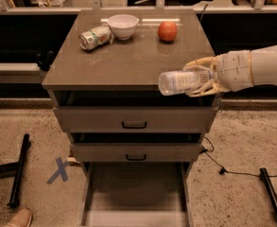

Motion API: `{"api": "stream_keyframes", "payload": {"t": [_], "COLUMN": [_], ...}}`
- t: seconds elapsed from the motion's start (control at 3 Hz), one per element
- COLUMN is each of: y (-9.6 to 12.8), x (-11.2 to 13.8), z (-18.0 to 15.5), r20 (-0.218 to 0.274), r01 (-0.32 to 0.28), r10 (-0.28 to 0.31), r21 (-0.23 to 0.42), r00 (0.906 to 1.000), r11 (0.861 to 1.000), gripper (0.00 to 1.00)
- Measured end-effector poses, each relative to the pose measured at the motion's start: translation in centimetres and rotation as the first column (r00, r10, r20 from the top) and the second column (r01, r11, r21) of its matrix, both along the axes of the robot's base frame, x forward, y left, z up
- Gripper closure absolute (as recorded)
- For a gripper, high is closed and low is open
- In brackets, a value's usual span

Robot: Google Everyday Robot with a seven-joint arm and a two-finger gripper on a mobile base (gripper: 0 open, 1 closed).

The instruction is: Pick blue plastic bottle from bottom drawer and place on counter

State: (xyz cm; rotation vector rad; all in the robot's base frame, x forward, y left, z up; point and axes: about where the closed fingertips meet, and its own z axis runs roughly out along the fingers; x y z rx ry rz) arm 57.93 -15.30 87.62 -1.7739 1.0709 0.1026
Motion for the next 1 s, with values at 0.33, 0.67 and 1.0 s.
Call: {"api": "stream_keyframes", "payload": {"t": [0.33, 0.67, 1.0], "y": [-0.3, -0.9, -0.6], "x": [0.8, 3.6, 7.0], "z": [0.0, -0.5, -0.5], "r20": [-0.038, -0.118, -0.212], "r01": [0.028, 0.074, 0.116], "r10": [-0.027, -0.073, -0.112], "r21": [0.011, 0.000, 0.007], "r00": [0.9989, 0.9903, 0.9709], "r11": [1.000, 0.997, 0.993], "gripper": [1.00, 1.00, 1.00]}}
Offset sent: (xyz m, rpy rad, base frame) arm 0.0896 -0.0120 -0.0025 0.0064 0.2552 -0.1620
